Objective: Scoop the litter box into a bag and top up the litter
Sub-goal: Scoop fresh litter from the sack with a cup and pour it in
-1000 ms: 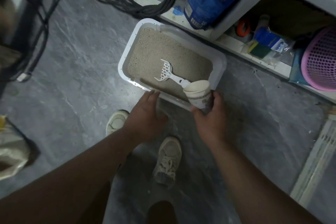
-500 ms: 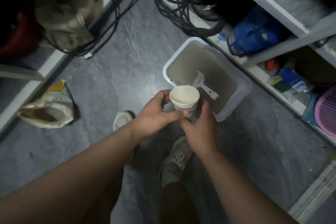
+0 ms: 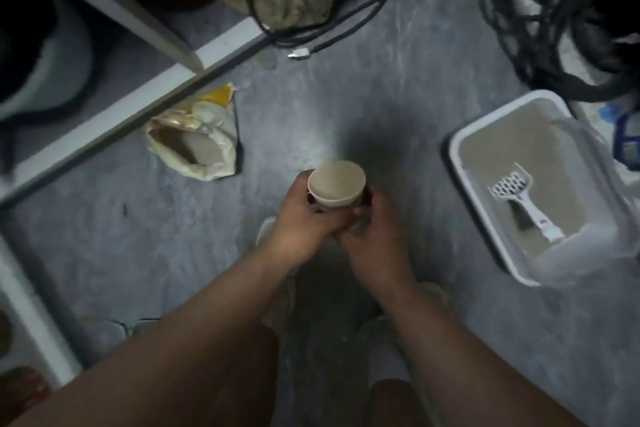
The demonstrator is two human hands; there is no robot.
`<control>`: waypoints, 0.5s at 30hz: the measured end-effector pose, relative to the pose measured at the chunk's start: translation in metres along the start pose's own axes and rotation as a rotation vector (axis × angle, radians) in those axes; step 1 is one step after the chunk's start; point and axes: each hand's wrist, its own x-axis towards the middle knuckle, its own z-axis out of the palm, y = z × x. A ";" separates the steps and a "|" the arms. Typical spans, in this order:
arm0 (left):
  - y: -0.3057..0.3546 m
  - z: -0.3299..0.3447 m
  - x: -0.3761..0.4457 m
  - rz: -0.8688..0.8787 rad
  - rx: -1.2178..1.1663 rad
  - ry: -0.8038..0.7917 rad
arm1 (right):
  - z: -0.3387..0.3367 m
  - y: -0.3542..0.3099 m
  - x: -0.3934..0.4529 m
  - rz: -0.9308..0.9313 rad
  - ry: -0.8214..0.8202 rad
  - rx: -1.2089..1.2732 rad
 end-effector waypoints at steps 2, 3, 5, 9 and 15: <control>-0.008 -0.038 0.009 -0.021 -0.027 0.061 | 0.031 -0.017 0.009 -0.052 -0.081 -0.028; -0.011 -0.055 0.013 -0.038 -0.042 0.083 | 0.047 -0.025 0.014 -0.071 -0.115 -0.060; -0.018 -0.087 0.022 -0.062 -0.058 0.130 | 0.078 -0.042 0.020 -0.098 -0.185 -0.113; -0.027 -0.141 0.041 -0.115 -0.084 0.207 | 0.133 -0.067 0.032 -0.143 -0.235 -0.183; -0.047 -0.196 0.078 -0.111 -0.076 0.264 | 0.193 -0.084 0.056 -0.143 -0.321 -0.179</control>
